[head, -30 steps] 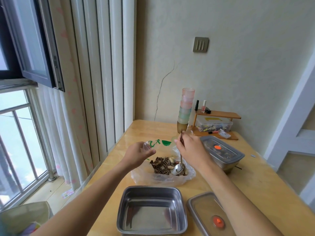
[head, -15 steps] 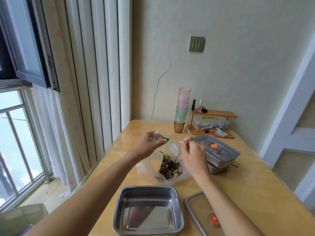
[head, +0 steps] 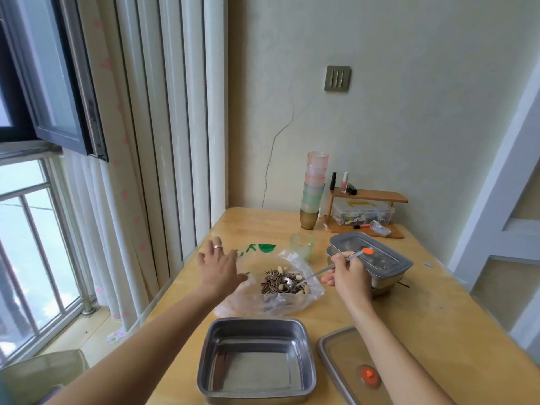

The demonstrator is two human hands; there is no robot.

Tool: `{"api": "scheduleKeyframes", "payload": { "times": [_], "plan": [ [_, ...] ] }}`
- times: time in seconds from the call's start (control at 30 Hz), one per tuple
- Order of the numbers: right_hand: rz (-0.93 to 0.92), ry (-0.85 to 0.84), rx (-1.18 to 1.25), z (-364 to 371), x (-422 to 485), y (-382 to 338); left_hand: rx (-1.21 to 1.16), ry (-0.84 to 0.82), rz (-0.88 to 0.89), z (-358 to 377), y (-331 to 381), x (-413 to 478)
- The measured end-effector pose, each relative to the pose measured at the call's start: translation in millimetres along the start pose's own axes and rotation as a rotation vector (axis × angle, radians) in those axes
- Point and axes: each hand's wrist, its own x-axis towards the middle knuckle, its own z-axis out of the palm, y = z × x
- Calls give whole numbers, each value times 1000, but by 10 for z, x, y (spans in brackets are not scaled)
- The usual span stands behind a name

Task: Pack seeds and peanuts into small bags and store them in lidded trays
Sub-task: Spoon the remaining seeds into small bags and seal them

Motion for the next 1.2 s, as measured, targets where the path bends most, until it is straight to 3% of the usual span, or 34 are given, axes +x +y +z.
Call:
{"api": "scheduleKeyframes", "payload": {
  "times": [0.1,0.23,0.43,0.6,1.2],
  "plan": [
    [-16,-8,-2,4,9,-49,94,122,255,61,21,-67],
    [-35,-31,-25,14,24,-94,5,115,486,59,158,-39],
    [-40,-48,-53,-3,29,-96,-472,-119,387,36,368,78],
    [-40,-56,-79,-35,24,-118,-498,-285,200,320,355,88],
    [-143,-75,-61,5,58,-347,-673,-276,162,404,283,87]
  ]
}}
